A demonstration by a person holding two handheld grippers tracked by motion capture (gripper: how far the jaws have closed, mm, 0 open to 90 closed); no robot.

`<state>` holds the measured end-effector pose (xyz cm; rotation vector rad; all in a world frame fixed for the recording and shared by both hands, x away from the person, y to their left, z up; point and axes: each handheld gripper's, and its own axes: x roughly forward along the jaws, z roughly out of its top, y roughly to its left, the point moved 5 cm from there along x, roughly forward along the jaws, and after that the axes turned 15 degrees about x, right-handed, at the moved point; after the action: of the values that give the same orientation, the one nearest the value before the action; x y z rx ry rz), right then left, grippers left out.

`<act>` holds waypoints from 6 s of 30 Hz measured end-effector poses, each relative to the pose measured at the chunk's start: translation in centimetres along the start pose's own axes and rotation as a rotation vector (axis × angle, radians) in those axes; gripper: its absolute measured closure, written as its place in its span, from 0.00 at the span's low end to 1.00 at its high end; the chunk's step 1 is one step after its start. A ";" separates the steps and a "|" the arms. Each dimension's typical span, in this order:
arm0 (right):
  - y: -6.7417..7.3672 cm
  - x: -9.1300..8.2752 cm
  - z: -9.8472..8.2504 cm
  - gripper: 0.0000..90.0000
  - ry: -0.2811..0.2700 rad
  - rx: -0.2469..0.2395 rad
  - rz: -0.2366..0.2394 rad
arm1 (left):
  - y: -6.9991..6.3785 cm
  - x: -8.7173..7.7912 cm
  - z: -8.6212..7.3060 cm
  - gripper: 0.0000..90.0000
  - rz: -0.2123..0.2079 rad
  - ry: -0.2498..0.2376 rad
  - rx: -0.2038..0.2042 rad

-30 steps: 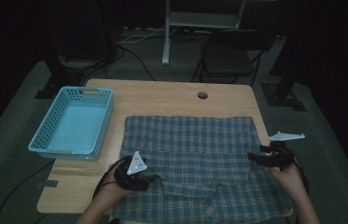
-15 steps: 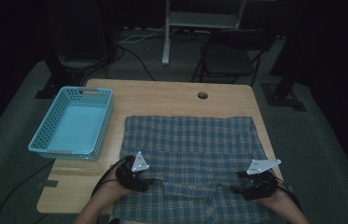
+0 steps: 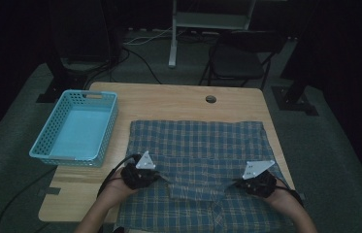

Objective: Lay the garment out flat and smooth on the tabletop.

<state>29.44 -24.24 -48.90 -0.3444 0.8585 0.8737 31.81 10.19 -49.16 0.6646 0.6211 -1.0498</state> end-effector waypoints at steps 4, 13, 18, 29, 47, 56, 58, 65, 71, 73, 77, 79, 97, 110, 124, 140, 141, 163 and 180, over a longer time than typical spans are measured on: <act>-1.1 -1.4 1.8 0.97 -0.073 0.051 -0.001 | 1.7 -0.8 1.1 0.97 0.021 -0.035 -0.033; -7.1 0.2 4.6 0.97 -0.099 0.371 0.079 | 3.8 -0.6 0.7 0.69 -0.072 -0.099 -0.130; -8.4 2.1 4.5 0.97 -0.066 0.470 0.089 | 3.7 -0.4 0.0 0.63 -0.076 -0.075 -0.133; -9.8 3.2 3.2 0.97 -0.059 0.541 0.095 | 4.9 0.9 -2.0 0.61 -0.095 -0.039 -0.207; -3.3 0.7 -3.2 0.97 -0.028 0.460 0.145 | -3.2 -0.9 -3.6 0.98 -0.195 0.021 -0.063; -4.3 -1.8 0.2 0.98 0.064 0.463 0.172 | -0.2 -2.9 0.4 0.96 -0.051 -0.016 -0.059; -12.3 -7.4 8.7 0.69 -0.412 0.734 -0.043 | 11.2 -8.1 5.5 0.51 0.558 -0.223 -0.257; -16.7 -9.3 13.1 0.43 -0.557 0.885 -0.248 | 17.1 -10.1 5.9 0.31 0.642 -0.285 -0.472; -16.1 -2.6 10.0 0.42 -0.356 0.842 -0.226 | 14.3 -4.3 3.2 0.32 0.431 -0.192 -0.499; -15.6 -0.7 8.7 0.40 -0.277 0.833 -0.212 | 12.4 -2.3 2.5 0.32 0.352 -0.155 -0.477; -13.9 1.6 6.2 0.32 -0.167 0.758 -0.226 | 8.6 0.5 0.8 0.32 0.239 -0.076 -0.410; -13.2 2.1 4.9 0.28 -0.140 0.738 -0.246 | 7.1 1.3 0.0 0.32 0.209 -0.052 -0.389; -8.4 3.2 -0.4 0.15 -0.144 0.613 -0.282 | 1.1 0.2 -1.7 0.01 0.155 -0.132 -0.386; -7.4 2.9 -1.8 0.14 -0.170 0.591 -0.373 | 0.1 2.5 -2.4 0.00 0.124 -0.054 -0.341; -4.1 0.8 -5.1 0.14 -0.182 0.601 -0.382 | -1.4 2.8 -1.7 0.00 0.075 -0.053 -0.261; -0.3 -1.3 -8.2 0.14 -0.189 0.628 -0.405 | -5.2 1.8 -1.9 0.00 0.045 -0.044 -0.195; -0.3 -1.3 -8.2 0.14 -0.189 0.628 -0.405 | -5.2 1.8 -1.9 0.00 0.045 -0.044 -0.195; 2.6 -2.3 -9.6 0.14 -0.147 0.631 -0.398 | -8.7 0.9 -3.0 0.00 0.111 -0.043 -0.090; -0.6 -2.5 1.2 0.29 -0.133 0.435 -0.287 | -8.1 0.4 -3.6 0.00 0.092 -0.110 -0.166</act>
<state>29.65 -25.28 -46.27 -0.0256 0.8265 0.4228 23.99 9.85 -53.37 0.4832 0.5699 -0.9319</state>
